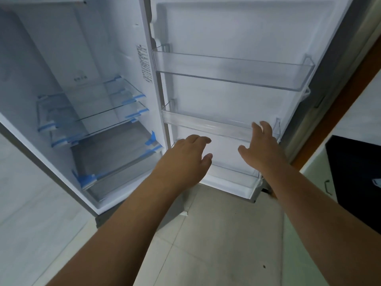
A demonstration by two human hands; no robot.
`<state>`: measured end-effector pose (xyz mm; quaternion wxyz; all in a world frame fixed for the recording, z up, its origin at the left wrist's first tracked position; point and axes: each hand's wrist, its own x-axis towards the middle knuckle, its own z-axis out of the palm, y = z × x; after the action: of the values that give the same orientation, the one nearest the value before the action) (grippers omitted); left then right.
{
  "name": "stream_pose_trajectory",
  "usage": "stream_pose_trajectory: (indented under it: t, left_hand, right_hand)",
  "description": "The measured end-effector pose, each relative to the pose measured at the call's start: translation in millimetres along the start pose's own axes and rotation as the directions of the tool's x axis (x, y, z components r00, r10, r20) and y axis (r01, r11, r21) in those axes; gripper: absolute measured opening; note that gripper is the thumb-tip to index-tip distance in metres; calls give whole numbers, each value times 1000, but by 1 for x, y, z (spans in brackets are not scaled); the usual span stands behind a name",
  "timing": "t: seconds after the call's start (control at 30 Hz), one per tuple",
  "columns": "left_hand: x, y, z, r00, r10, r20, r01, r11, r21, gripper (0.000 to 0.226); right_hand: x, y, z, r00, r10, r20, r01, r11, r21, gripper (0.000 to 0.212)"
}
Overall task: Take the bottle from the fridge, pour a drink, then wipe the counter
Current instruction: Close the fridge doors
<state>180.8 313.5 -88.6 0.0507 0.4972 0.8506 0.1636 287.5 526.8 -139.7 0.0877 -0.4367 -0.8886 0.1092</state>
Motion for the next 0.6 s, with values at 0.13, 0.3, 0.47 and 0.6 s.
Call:
stream_pose_trajectory:
  t: [0.13, 0.3, 0.47, 0.6]
  left_hand:
    - [5, 1, 1, 1000, -2, 4, 2, 1000, 6, 48]
    - [6, 4, 4, 1000, -3, -5, 3, 1000, -11, 46]
    - [8, 10, 15, 998, 60, -36, -60, 998, 0, 46]
    - [8, 22, 31, 995, 90, -32, -90, 996, 24, 52]
  right_hand:
    - [14, 7, -6, 990, 49, 129, -47, 999, -18, 74]
    - [-1, 4, 0, 995, -30, 91, 32, 999, -17, 67]
    - [-31, 1, -5, 980, -154, 125, 146, 987, 73, 71]
    - [-61, 2, -21, 946, -316, 70, 284, 915, 288, 50]
